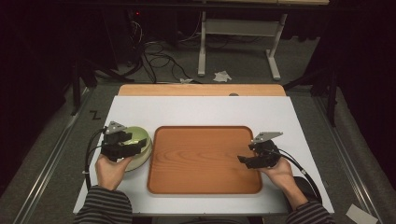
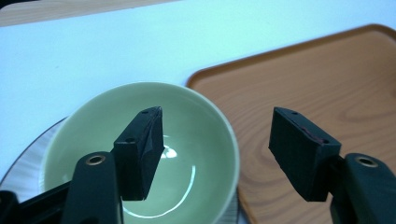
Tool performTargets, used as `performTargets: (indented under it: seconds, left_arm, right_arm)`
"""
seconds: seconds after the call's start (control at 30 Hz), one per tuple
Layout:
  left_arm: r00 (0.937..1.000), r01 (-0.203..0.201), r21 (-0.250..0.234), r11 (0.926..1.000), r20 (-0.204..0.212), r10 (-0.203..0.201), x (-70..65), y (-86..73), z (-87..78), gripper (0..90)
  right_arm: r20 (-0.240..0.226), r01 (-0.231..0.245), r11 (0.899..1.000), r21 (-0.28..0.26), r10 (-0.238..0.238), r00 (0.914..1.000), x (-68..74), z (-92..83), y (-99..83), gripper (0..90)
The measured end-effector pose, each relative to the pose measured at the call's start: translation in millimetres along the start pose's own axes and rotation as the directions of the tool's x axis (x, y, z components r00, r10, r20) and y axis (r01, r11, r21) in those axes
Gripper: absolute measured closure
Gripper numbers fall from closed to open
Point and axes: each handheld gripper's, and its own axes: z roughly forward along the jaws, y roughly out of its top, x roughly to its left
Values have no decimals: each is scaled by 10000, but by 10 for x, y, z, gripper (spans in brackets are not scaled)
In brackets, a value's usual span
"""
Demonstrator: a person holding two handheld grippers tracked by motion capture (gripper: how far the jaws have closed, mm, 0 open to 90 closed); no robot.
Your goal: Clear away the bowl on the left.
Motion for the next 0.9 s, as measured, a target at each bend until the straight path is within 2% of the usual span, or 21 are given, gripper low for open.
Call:
performTargets:
  seconds: [0.1,0.27,0.5,0.6,0.8,0.9]
  left_arm:
    - [9994,314,-4,9995,-114,-314,85,-16,-4,357]
    - [9977,592,86,9982,-326,-589,173,-14,19,353]
    - [9898,1269,73,9919,-662,-1262,308,-37,7,334]
    - [9841,1591,226,9870,-835,-1567,386,-54,26,329]
    - [9811,1719,511,9838,-991,-1663,437,-68,65,324]
    - [9790,1771,492,9830,-1109,-1708,448,-72,65,322]
  right_arm:
    - [-26,-53,10000,56,53,10000,7,9,9,334]
    - [-61,-53,9999,150,54,10000,-13,16,12,332]
    - [-90,27,9999,124,-26,10000,7,11,5,329]
    - [-74,72,9999,156,-71,9999,-2,14,7,329]
    - [-67,44,9999,165,-43,10000,6,14,11,329]
    - [-114,73,9998,179,-71,9999,13,24,17,329]
